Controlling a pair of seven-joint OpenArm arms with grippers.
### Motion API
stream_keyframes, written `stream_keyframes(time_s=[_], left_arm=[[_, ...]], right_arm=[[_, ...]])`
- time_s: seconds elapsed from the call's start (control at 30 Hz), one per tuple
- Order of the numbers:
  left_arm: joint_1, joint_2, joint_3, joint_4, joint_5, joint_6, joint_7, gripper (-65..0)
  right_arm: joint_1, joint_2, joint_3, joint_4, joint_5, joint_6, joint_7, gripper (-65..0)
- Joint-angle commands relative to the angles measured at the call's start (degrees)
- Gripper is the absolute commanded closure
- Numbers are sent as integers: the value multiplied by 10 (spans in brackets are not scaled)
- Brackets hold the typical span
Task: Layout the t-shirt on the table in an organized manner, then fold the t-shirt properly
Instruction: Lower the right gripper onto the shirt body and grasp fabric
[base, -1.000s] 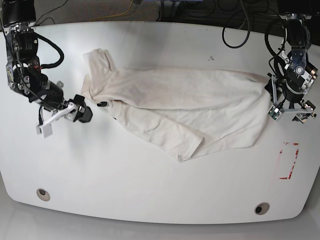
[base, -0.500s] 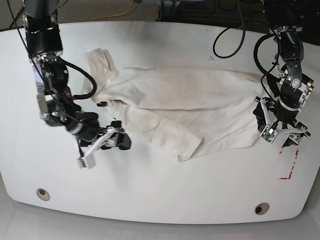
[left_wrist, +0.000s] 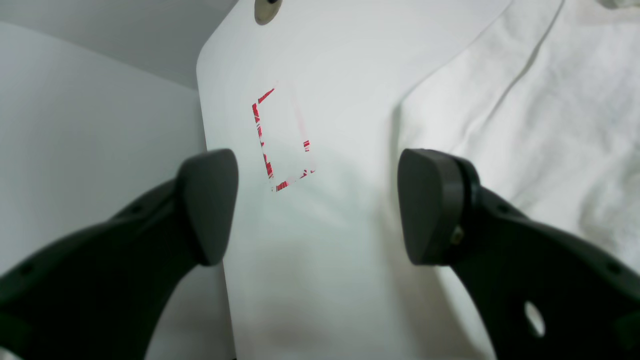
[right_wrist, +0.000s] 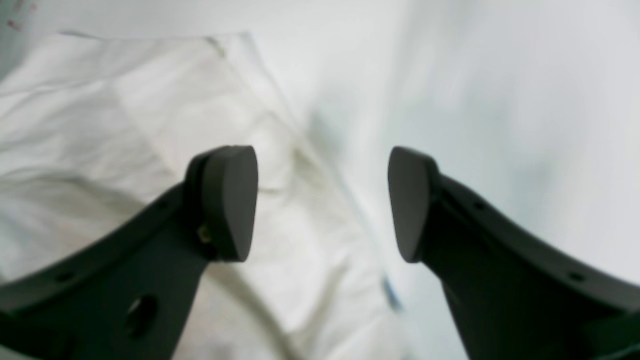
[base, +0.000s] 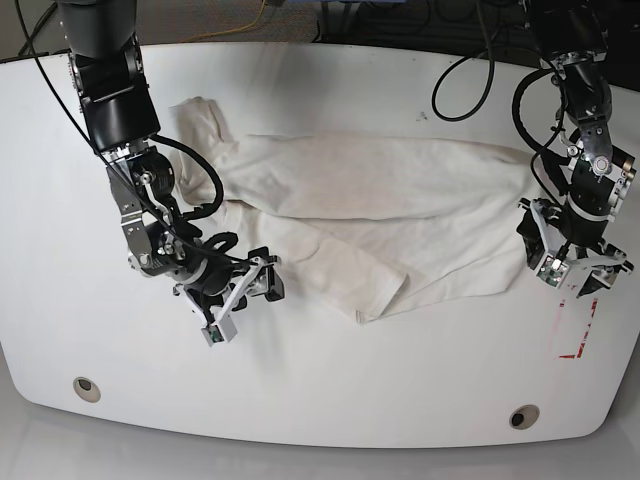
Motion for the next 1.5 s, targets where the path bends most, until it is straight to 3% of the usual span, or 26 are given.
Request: stream_keyframes(time_s=[0.0,0.23,0.43,1.07,1.47], left_arm=[[2,-8,-11,9,0,5,-7,-467],[6,-9,-21,9,0,5,-7,-467],[6,-6,-48,9,-1,5,-7,-470],[6,-9,-49,9,0,4,-7,-468],[6,-10,-49,9,0,3,-7,-468]], right_arm=[[34,-6,5,-27,-26,32,26,-396],[54,-39,5,-111,-140,103,76,-397],[59,-71,6,-161,-208,152,87,-397],[47,-112,6,-177,-218,160,96,-397],[32,-122,6,-178,-223,160,96,-397]])
